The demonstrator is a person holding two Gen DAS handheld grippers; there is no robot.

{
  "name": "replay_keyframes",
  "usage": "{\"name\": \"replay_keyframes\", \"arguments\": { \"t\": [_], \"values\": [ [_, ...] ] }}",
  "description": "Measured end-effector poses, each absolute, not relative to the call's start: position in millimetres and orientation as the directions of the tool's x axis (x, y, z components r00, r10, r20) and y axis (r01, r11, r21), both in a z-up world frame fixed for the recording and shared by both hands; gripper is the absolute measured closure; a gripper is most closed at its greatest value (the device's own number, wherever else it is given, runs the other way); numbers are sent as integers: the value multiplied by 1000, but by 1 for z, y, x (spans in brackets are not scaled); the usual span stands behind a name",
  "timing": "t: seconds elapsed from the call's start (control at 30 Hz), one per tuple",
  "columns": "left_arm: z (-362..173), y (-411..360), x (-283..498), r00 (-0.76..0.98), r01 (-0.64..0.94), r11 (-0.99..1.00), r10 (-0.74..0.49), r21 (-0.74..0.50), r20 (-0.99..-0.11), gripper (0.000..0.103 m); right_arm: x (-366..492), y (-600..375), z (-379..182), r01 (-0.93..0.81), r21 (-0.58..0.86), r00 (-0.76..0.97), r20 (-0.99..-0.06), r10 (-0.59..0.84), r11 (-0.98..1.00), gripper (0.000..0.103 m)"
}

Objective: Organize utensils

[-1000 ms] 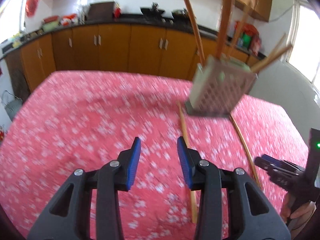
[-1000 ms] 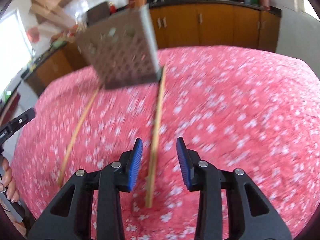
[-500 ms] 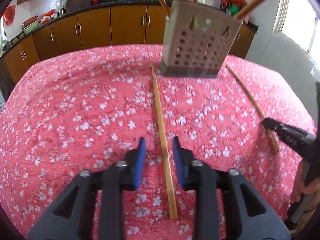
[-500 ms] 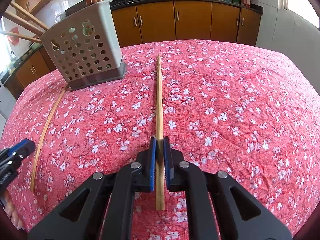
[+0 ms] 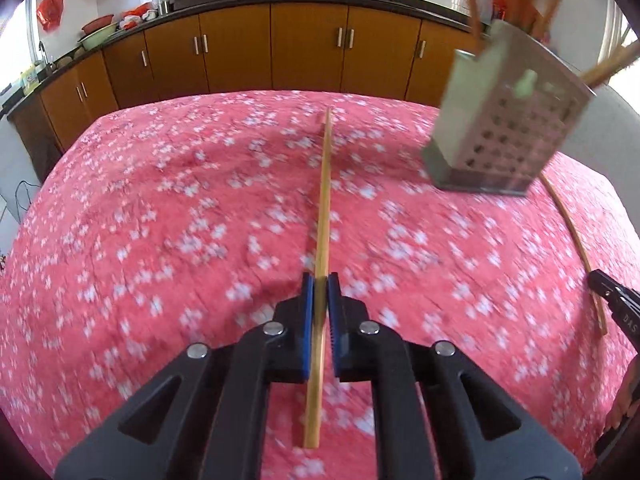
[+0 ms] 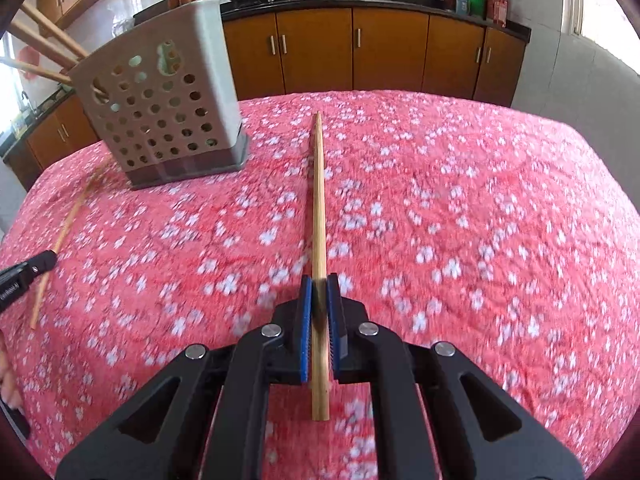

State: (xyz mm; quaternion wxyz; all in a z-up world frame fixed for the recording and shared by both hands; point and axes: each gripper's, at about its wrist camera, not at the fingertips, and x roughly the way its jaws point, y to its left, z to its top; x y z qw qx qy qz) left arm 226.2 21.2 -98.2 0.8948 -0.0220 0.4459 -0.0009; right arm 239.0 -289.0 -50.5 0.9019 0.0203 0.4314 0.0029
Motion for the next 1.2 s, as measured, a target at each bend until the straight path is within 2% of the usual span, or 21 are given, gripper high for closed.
{"name": "replay_keyframes", "arguments": {
  "t": [0.17, 0.4, 1.2],
  "values": [
    [-99, 20, 231, 619, -27, 1000, 5, -15, -785, 91, 256, -291, -52, 23, 42, 634, -773, 18, 999, 94],
    [-102, 25, 234, 620, -37, 997, -29, -66, -784, 91, 270, -293, -55, 23, 52, 634, -773, 25, 998, 94],
    [-102, 26, 235, 620, -44, 996, -33, -76, -784, 91, 256, -292, -53, 20, 41, 637, -770, 19, 999, 94]
  ]
}}
